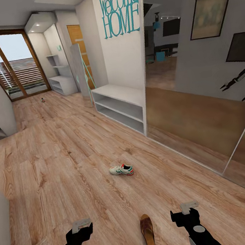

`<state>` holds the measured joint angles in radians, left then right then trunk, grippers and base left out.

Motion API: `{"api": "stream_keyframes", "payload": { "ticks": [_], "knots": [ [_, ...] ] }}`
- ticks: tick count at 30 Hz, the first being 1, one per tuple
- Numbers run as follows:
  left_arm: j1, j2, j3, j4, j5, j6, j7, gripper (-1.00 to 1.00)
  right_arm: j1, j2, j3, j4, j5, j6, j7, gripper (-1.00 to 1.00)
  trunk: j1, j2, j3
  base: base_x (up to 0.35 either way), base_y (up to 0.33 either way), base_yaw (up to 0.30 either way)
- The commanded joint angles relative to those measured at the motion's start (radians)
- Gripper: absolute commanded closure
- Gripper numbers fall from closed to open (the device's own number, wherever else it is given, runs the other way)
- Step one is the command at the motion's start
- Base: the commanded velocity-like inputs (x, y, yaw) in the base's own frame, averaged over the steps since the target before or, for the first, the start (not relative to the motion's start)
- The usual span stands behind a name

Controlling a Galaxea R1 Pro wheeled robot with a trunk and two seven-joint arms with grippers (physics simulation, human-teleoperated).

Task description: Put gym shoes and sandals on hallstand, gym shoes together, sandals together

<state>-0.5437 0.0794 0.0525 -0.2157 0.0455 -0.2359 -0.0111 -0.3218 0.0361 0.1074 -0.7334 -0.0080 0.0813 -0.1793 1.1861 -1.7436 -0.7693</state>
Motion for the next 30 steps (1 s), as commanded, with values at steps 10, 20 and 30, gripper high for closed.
{"api": "stream_keyframes", "payload": {
  "ticks": [10, 20, 30],
  "knots": [
    [-0.004, 0.001, 0.005, 0.001, -0.039, 0.003, -0.004, -1.00, -0.002, -0.001, 0.006, 0.002, -0.001, 0.008, 0.005, -1.00, 0.019, -0.035, -0.016, 0.000, 0.000, 0.000],
    [-0.010, 0.000, 0.006, 0.001, -0.042, 0.006, -0.024, -1.00, -0.002, -0.001, 0.004, 0.007, -0.001, 0.008, 0.007, -1.00, 0.057, -0.105, -0.053, 0.000, 0.000, 0.000],
    [-0.014, -0.001, 0.007, -0.001, -0.042, 0.007, -0.045, -1.00, -0.002, -0.001, 0.002, 0.009, -0.001, 0.008, 0.009, -1.00, 0.096, -0.175, -0.098, 0.000, 0.000, 0.000]
  ]
}}
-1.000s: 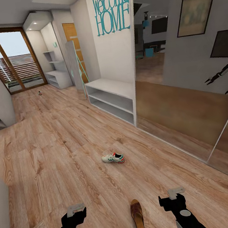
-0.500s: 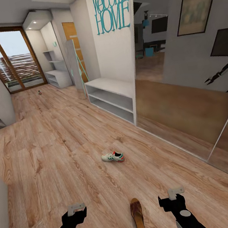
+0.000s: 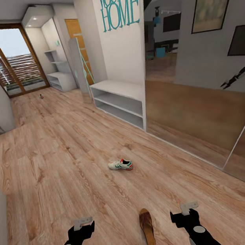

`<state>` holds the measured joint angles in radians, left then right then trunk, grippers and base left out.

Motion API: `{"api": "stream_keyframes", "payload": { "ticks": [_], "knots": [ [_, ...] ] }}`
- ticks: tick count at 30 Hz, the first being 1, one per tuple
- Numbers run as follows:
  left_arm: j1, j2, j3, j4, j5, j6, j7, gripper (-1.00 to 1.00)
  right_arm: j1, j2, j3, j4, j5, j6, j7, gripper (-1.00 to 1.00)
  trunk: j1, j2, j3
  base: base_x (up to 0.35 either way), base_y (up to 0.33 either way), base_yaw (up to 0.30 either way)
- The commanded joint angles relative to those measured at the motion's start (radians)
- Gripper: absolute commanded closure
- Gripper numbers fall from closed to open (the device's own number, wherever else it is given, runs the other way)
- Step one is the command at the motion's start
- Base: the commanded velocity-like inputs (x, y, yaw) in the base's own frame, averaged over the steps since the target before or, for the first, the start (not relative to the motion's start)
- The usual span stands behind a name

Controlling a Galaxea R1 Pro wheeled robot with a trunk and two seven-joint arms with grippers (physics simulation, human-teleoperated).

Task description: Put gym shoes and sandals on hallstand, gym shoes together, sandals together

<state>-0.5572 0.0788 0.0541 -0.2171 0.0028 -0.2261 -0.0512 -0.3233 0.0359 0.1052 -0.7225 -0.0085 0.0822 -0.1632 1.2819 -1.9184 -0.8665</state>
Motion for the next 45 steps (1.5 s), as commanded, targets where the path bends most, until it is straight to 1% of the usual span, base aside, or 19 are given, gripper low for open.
{"api": "stream_keyframes", "payload": {
  "ticks": [1, 11, 20, 29, 40, 45],
  "knots": [
    [-0.002, 0.000, 0.005, 0.001, 0.000, -0.003, -0.006, -1.00, 0.000, -0.001, 0.004, -0.002, -0.001, 0.007, -0.007, -1.00, 0.004, -0.008, -0.006, 0.000, 0.000, 0.000],
    [-0.013, 0.002, 0.005, -0.001, -0.001, -0.001, -0.008, -1.00, 0.000, -0.001, 0.004, -0.003, -0.001, 0.008, -0.008, -1.00, 0.042, -0.078, -0.053, 0.000, 0.000, 0.000],
    [-0.034, 0.001, 0.005, -0.031, -0.001, 0.004, -0.007, -1.00, -0.001, -0.001, 0.004, -0.004, -0.001, 0.008, -0.009, -1.00, 0.077, -0.141, -0.095, 0.000, 0.000, 0.000],
    [-0.044, 0.001, 0.005, -0.048, 0.000, 0.033, -0.008, -1.00, -0.001, -0.001, 0.003, -0.009, -0.001, 0.010, -0.010, -1.00, 0.111, -0.204, -0.137, 0.000, 0.000, 0.006],
    [-0.040, 0.001, 0.004, -0.050, -0.001, 0.049, -0.008, -1.00, -0.001, 0.000, 0.004, -0.011, -0.001, 0.010, -0.010, -1.00, 0.153, -0.281, -0.187, 0.000, 0.000, 0.137],
    [-0.037, 0.002, 0.004, -0.050, -0.001, 0.048, -0.008, -1.00, -0.001, -0.001, 0.004, -0.012, -0.001, 0.010, -0.010, -1.00, 0.153, -0.281, -0.192, 0.000, 0.000, 0.184]
  ]
}}
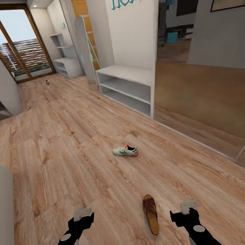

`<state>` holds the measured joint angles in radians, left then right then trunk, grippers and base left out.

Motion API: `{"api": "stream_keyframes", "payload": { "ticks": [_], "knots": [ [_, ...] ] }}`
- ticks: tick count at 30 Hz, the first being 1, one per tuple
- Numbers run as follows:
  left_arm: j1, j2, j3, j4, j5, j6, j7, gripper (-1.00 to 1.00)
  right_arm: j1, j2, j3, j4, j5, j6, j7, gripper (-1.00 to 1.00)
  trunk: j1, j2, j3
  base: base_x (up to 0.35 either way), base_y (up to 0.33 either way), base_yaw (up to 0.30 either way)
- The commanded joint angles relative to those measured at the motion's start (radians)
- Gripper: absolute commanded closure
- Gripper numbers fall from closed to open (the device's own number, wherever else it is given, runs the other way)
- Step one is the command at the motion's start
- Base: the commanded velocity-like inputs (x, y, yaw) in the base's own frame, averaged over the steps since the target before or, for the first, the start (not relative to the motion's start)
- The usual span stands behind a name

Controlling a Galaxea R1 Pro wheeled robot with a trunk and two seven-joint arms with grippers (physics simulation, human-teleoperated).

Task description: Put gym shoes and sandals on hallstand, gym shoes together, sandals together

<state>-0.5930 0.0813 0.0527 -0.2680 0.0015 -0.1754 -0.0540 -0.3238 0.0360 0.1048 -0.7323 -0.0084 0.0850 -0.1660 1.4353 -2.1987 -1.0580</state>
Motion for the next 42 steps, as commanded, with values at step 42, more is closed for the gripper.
{"api": "stream_keyframes", "payload": {
  "ticks": [42],
  "knots": [
    [0.002, -0.008, 0.006, 0.001, 0.002, -0.013, -0.004, -1.00, 0.000, 0.005, 0.013, 0.002, 0.001, 0.007, -0.007, -1.00, 0.000, 0.000, -0.003, 0.000, 0.039, 0.008]
  ]
}}
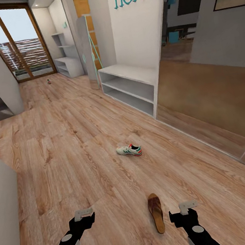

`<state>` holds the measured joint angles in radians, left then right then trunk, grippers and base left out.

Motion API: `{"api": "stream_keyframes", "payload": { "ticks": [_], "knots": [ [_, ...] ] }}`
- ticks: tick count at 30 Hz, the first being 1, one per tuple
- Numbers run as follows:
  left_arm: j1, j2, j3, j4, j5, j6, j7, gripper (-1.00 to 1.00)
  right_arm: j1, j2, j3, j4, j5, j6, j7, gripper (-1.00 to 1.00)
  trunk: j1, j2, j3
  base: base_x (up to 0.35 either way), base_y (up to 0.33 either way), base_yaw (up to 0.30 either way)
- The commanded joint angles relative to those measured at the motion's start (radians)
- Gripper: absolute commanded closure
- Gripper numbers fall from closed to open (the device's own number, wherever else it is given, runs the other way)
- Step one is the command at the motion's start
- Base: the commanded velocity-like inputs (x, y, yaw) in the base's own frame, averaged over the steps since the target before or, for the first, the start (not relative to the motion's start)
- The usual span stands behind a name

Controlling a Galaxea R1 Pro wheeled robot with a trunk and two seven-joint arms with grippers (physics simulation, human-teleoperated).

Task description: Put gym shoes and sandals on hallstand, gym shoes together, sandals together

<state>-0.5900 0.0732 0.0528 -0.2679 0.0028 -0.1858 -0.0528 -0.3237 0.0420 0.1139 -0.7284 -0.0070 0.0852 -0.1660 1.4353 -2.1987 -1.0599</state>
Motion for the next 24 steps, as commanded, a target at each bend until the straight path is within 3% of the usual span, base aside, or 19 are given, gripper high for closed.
{"api": "stream_keyframes", "payload": {
  "ticks": [1, 24],
  "knots": [
    [-0.001, -0.001, 0.006, 0.001, 0.000, -0.003, -0.006, -1.00, 0.000, 0.000, 0.004, -0.002, -0.001, 0.007, -0.007, -1.00, 0.000, 0.000, -0.001, 0.000, 0.008, 0.000],
    [-0.001, 0.000, 0.006, 0.001, -0.001, -0.004, -0.004, -1.00, -0.001, 0.001, 0.004, 0.000, -0.001, 0.007, -0.007, -1.00, 0.000, 0.000, -0.001, 0.031, 0.027, 0.000]
  ]
}}
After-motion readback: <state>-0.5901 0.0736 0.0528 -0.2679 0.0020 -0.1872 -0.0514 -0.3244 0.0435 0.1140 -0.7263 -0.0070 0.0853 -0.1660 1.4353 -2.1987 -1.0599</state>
